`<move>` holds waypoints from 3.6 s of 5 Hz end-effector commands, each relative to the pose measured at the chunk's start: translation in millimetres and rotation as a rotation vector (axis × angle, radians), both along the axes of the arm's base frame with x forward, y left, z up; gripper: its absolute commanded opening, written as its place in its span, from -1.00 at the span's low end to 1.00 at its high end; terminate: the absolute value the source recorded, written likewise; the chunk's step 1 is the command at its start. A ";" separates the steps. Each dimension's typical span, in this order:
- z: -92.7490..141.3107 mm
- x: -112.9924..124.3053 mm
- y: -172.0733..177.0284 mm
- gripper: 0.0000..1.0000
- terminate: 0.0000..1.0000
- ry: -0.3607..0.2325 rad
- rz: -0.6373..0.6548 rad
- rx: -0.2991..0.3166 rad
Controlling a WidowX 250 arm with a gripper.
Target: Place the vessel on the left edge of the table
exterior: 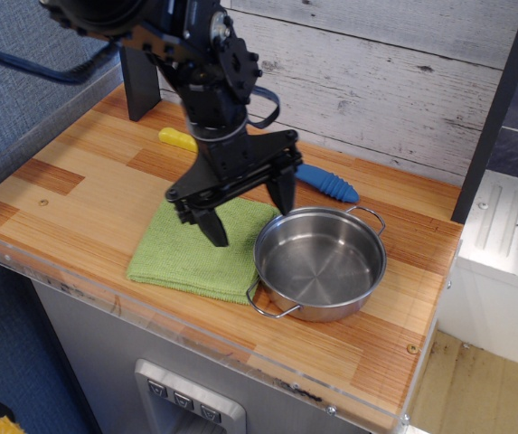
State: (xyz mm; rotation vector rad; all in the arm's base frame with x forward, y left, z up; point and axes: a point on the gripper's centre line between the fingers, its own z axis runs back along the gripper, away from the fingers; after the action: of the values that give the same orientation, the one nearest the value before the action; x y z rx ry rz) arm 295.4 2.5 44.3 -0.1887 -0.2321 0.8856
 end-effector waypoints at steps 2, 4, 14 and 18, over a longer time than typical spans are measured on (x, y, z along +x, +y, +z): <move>-1.7 2.9 -6.3 1.00 -1.00 -0.007 -0.230 -0.026; -12.2 4.3 -13.9 -1.00 -1.00 0.017 -0.357 -0.031; 56.0 2.1 65.7 -1.00 -1.00 -0.130 -0.084 0.033; 38.5 -24.5 154.8 -1.00 -1.00 -0.070 0.377 0.042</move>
State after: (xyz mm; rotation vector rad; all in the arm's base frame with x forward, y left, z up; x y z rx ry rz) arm 271.9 156.3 67.1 -0.1354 -0.2995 1.2568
